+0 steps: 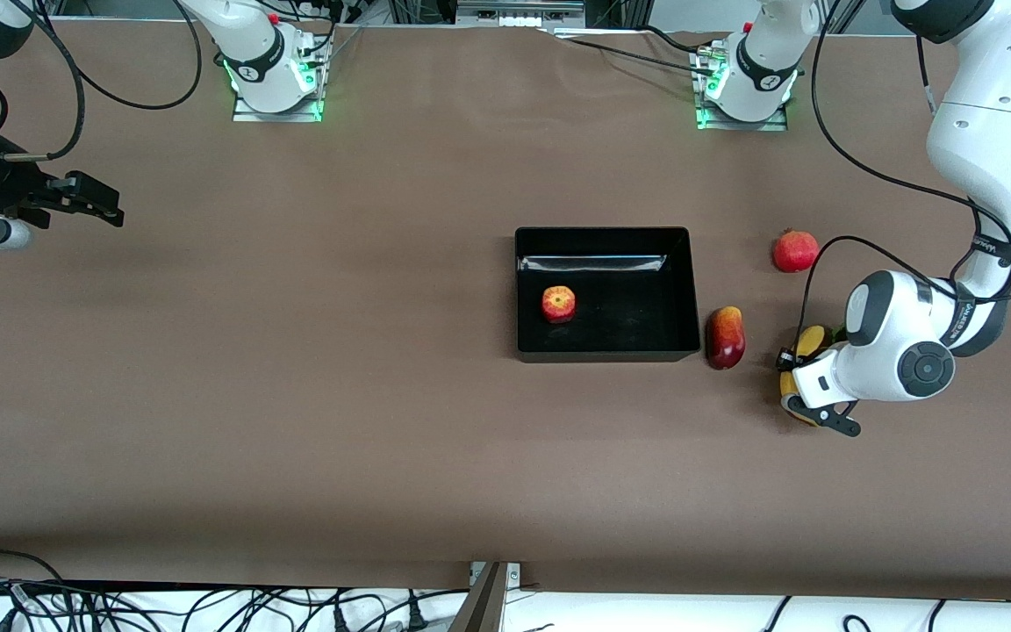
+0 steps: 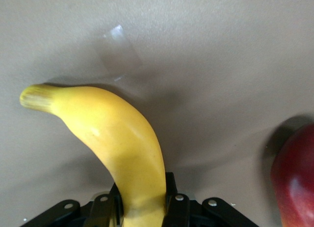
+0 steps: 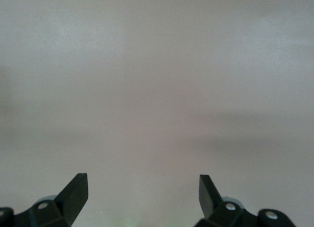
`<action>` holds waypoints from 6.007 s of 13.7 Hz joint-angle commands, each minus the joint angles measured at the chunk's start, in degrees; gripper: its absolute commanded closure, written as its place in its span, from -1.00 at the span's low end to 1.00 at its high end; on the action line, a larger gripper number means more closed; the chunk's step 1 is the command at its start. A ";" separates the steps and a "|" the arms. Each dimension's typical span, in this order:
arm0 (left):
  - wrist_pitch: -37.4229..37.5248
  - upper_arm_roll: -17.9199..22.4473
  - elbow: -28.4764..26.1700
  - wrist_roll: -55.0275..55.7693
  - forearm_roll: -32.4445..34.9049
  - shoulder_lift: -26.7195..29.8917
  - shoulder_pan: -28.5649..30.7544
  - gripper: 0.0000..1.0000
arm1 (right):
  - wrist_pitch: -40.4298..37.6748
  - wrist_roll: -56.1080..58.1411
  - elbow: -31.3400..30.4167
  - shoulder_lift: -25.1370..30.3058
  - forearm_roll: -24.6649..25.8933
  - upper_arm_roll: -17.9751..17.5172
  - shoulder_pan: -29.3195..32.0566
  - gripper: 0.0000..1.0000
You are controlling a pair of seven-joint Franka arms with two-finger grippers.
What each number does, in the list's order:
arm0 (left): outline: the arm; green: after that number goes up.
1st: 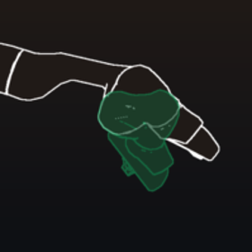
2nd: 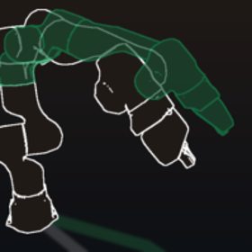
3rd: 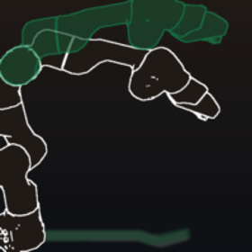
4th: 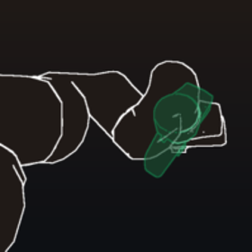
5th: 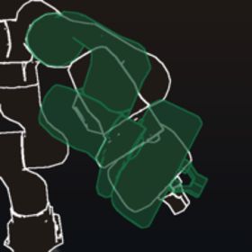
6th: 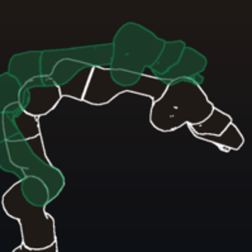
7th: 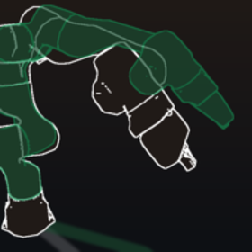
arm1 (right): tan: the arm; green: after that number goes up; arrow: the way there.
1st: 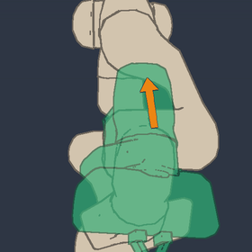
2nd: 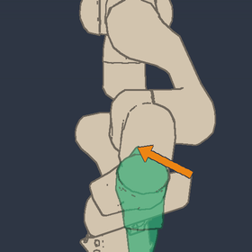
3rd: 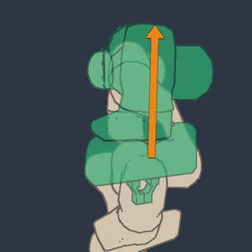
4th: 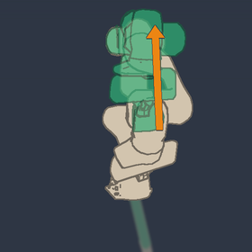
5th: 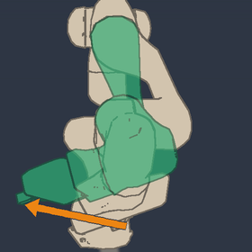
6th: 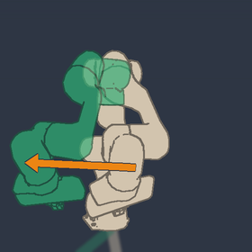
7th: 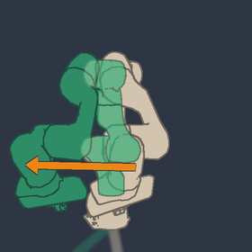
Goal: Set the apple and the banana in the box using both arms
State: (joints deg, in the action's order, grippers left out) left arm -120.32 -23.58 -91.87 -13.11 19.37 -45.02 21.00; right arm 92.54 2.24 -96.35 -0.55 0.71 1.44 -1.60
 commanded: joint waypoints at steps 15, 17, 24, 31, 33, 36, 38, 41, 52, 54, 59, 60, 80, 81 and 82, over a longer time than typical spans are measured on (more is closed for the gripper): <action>19.78 -24.23 -3.31 46.39 -8.73 8.46 -2.99 1.00 | 0.18 -0.57 0.20 0.02 -0.01 0.14 -0.24 -1.00; 17.41 -25.71 -6.21 53.77 -8.73 8.63 -2.99 1.00 | 0.18 -0.57 0.20 -0.07 -0.01 0.14 -0.24 -1.00; 11.35 -25.37 -8.86 63.99 -7.94 7.06 -5.26 1.00 | 0.27 -0.49 0.20 -0.07 -0.01 0.23 -0.15 -1.00; 8.96 -22.30 -7.98 66.11 -2.95 4.25 -9.05 1.00 | 0.45 -0.22 0.29 -0.42 0.25 0.23 0.02 -1.00; 7.83 -22.12 -7.98 66.20 -2.50 3.63 -9.05 1.00 | 0.54 -0.49 0.29 -0.50 0.25 0.23 0.02 -1.00; 6.68 -21.42 -7.89 66.20 -2.41 3.01 -9.05 1.00 | 0.89 -0.57 0.37 -0.42 0.25 0.23 0.02 -1.00; 6.68 -20.89 -6.67 66.20 -2.32 2.22 -9.14 1.00 | 0.89 -0.57 0.38 -0.42 0.17 0.23 0.02 -1.00; 5.36 -19.05 -4.47 66.28 -2.41 0.64 -11.15 1.00 | 0.97 -0.66 0.29 -0.59 -0.01 0.32 0.11 -1.00; 9.30 -16.14 -2.62 64.89 -3.29 4.92 -12.05 -1.00 | 1.59 -0.57 0.29 -0.77 0.08 0.23 -0.07 -1.00; 11.68 -18.50 -2.44 62.70 -3.29 8.09 -8.72 -1.00 | 1.59 -0.57 0.29 -0.77 0.08 0.23 -0.07 -1.00; 20.37 -28.41 -1.12 57.69 -4.60 17.49 1.29 -1.00 | 1.59 -0.66 0.29 -0.77 -0.01 0.23 -0.07 -1.00; 22.48 -31.84 -1.12 57.32 -4.69 19.95 4.80 -1.00 | 1.59 -0.66 0.29 -0.77 -0.01 0.23 -0.07 -1.00; 34.12 22.18 -4.26 8.19 -14.01 50.46 -17.84 -1.00 | 3.43 -0.57 0.29 -0.77 0.69 0.23 -0.07 -1.00; 32.88 22.18 -6.20 8.19 -14.01 51.77 -17.84 -1.00 | 3.44 -0.57 0.11 -0.86 0.69 0.23 -0.07 -1.00; 33.04 22.18 -6.22 8.19 -14.09 51.70 -17.75 -1.00 | 3.52 -0.57 0.11 -1.12 0.34 0.23 0.02 -1.00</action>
State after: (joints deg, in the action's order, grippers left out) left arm -85.12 -2.37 -93.63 -3.88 4.14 3.23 4.39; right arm 95.56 2.21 -96.36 -1.31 0.72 1.67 -1.57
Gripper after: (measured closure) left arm 0.000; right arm 0.000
